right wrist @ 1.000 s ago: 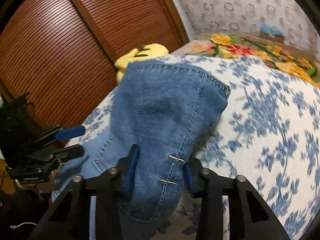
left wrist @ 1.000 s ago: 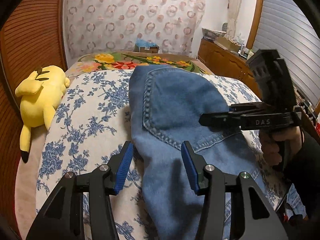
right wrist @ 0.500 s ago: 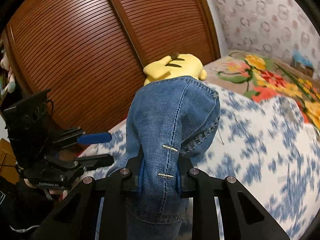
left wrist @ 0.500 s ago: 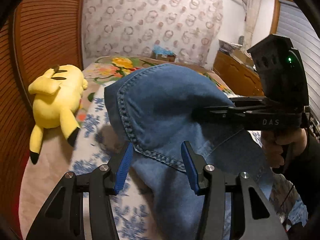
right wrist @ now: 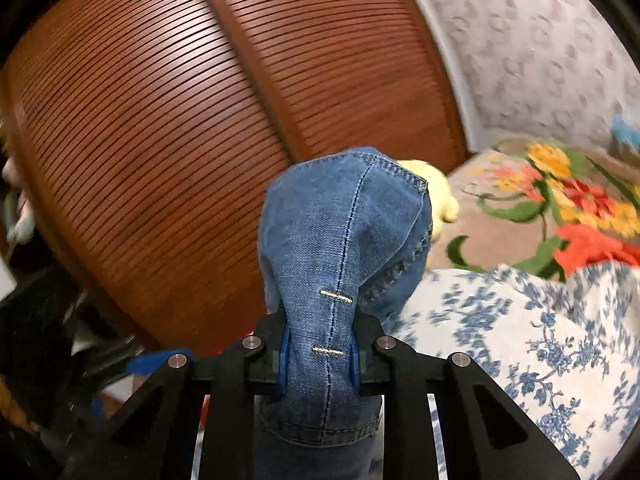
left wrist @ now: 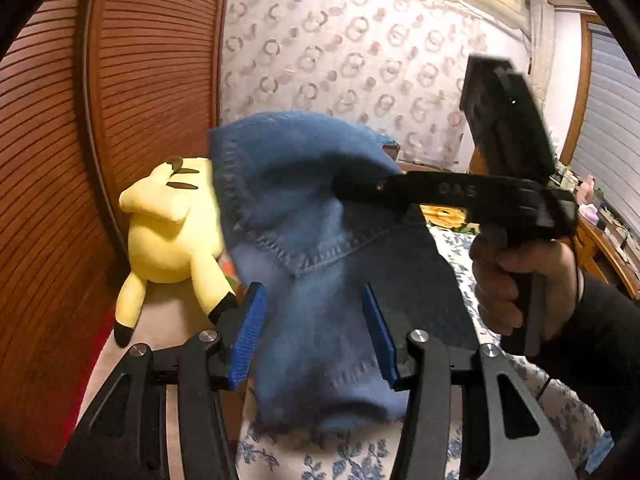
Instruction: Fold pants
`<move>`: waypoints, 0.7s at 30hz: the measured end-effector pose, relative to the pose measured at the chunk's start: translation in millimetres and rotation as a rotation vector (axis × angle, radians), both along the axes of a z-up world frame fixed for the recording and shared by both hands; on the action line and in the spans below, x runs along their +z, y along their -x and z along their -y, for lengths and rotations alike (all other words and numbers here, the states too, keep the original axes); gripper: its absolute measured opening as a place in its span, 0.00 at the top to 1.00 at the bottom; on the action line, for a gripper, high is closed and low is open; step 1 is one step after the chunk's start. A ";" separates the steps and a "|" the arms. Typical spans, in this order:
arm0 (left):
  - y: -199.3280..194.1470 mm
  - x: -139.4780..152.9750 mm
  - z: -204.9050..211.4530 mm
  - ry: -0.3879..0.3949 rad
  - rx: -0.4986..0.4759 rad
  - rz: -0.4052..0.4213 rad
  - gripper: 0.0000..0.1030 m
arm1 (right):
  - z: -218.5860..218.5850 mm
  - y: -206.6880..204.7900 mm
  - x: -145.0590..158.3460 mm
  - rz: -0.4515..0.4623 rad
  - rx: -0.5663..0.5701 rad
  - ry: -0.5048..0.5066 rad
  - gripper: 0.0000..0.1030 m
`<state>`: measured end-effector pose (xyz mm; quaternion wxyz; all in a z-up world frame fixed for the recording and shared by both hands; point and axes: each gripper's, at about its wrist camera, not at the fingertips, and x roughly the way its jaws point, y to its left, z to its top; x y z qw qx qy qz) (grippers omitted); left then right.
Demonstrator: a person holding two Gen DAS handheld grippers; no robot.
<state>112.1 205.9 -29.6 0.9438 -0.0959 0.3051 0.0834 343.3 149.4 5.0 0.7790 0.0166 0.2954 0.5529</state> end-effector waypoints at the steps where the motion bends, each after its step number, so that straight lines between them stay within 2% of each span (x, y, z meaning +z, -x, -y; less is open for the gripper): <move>1: -4.4 -3.9 -0.7 0.004 -0.001 -0.008 0.50 | -1.6 -9.4 -9.2 -0.018 -0.043 0.015 0.78; 4: -15.5 -13.7 0.4 0.014 -0.011 -0.031 0.50 | -0.4 -35.4 -41.2 -0.062 -0.165 0.078 0.77; 7: -24.4 -24.0 4.7 0.027 -0.031 -0.052 0.50 | 9.2 -44.8 -59.1 -0.081 -0.210 0.112 0.73; 9: -28.2 -29.5 7.0 0.028 -0.041 -0.068 0.50 | 11.6 -47.6 -64.2 -0.088 -0.230 0.157 0.63; 10: -29.8 -33.4 8.8 0.027 -0.047 -0.078 0.50 | 10.6 -46.3 -65.8 -0.070 -0.246 0.197 0.61; 13: -33.4 -41.2 9.0 0.021 -0.048 -0.102 0.50 | 17.8 -43.5 -58.4 -0.025 -0.250 0.227 0.58; 16: -33.4 -48.2 6.8 0.017 -0.043 -0.114 0.50 | 21.8 -38.2 -55.1 -0.026 -0.256 0.246 0.58; 21: -32.2 -57.9 3.1 0.005 -0.025 -0.138 0.50 | 39.8 -6.6 -37.6 -0.004 -0.246 0.249 0.57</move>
